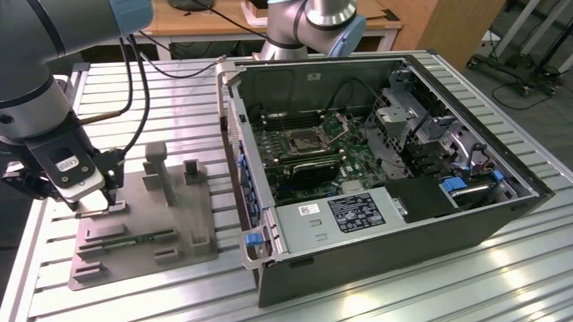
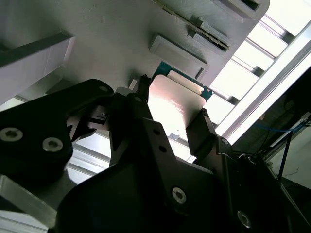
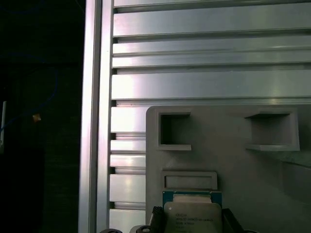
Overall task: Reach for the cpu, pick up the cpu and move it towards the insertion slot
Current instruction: 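Pick up the cpu and move it towards the insertion slot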
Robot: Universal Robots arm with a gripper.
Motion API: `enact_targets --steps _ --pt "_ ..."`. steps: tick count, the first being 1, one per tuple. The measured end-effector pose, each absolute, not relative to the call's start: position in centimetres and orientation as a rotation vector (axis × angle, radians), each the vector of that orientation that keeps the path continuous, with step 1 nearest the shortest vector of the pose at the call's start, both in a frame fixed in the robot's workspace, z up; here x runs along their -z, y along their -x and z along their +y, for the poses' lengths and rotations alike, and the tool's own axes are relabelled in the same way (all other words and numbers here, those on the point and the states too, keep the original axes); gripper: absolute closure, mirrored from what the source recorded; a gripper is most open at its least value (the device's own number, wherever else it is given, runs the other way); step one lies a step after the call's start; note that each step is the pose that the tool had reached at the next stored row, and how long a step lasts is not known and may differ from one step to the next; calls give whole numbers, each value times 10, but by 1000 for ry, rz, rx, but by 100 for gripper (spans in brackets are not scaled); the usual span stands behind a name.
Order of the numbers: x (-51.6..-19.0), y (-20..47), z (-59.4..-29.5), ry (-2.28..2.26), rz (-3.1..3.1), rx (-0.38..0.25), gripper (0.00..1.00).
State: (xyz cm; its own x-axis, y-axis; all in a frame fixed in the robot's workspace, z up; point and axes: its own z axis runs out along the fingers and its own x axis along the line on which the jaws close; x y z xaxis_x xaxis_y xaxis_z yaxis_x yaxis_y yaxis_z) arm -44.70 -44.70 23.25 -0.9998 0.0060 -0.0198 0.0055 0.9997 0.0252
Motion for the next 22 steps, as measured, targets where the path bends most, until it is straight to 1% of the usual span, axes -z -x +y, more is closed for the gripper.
enact_targets --steps 22 --pt "-240 447 -447 -9 3121 -39 46"
